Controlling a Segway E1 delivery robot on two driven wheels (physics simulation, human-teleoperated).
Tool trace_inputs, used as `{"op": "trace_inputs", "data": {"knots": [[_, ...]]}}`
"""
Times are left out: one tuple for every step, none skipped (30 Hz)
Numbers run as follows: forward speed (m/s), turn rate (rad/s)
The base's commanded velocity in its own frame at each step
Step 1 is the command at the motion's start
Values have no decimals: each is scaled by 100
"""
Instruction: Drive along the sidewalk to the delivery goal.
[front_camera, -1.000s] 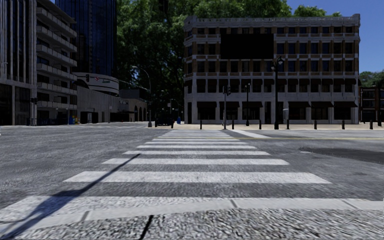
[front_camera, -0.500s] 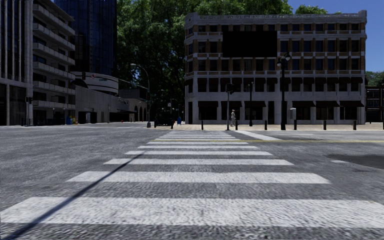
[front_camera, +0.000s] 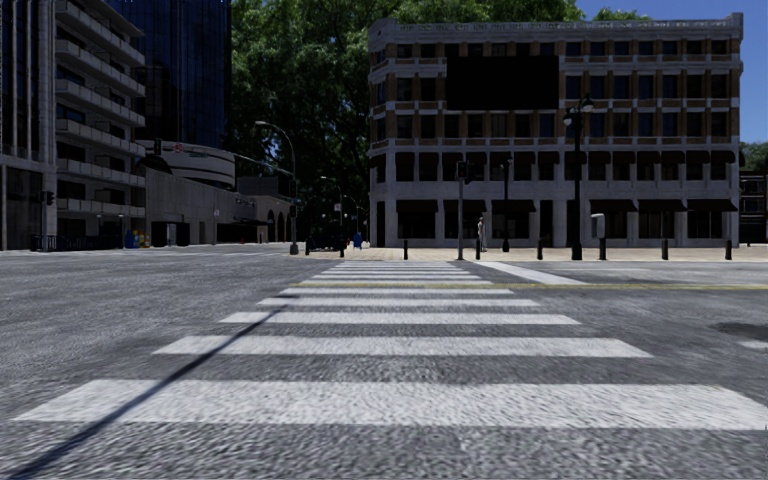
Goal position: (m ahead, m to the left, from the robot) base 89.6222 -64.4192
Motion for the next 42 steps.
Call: {"op": "trace_inputs", "data": {"knots": [[118,0],[118,0],[118,0],[118,0],[118,0],[118,0],[118,0],[118,0],[118,0],[118,0],[118,0],[118,0],[118,0],[118,0],[118,0],[118,0],[118,0],[118,0],[118,0],[118,0],[118,0],[118,0],[118,0],[118,0],[119,0],[200,0],[200,0],[200,0],[200,0],[200,0],[200,0],[200,0],[200,0],[200,0],[200,0],[200,0],[200,0],[200,0],[200,0],[200,0],[200,0],[200,0]]}}
